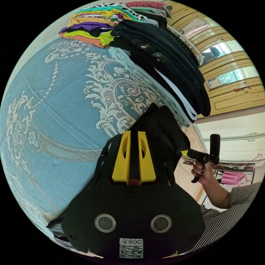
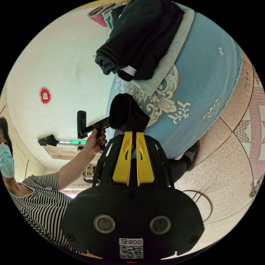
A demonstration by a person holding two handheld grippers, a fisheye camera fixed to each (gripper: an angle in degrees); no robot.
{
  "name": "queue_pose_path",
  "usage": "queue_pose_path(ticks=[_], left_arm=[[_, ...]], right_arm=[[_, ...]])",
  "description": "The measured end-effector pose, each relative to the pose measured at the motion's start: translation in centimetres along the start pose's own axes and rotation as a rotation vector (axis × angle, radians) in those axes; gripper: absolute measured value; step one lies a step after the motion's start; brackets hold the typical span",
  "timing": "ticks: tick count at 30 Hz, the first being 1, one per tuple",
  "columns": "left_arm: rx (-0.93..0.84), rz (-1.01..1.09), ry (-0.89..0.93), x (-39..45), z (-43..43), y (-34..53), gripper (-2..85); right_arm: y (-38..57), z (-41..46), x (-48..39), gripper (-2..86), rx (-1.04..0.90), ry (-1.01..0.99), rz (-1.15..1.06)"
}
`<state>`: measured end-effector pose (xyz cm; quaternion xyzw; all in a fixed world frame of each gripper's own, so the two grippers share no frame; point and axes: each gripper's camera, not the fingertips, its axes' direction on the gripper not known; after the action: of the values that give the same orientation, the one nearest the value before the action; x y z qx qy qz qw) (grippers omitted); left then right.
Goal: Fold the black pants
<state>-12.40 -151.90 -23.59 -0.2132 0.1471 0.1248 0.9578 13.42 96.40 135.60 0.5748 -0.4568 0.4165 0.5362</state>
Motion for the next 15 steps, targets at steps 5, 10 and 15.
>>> queue_pose_path(ticks=[5,10,15], left_arm=[[0.024,0.055,-0.055,1.3,0.1,0.9,1.1],[0.027,0.048,-0.089,1.0,2.4,2.5,0.8],[0.063,0.019,-0.088,0.0,5.6,5.4,1.1]], right_arm=[[-0.3,0.4,-0.2,2.0,0.018,-0.091,0.005],[-0.5,1.5,0.0,1.4,0.021,-0.085,0.056],[1.0,0.5,-1.1,0.3,0.107,-0.023,0.105]])
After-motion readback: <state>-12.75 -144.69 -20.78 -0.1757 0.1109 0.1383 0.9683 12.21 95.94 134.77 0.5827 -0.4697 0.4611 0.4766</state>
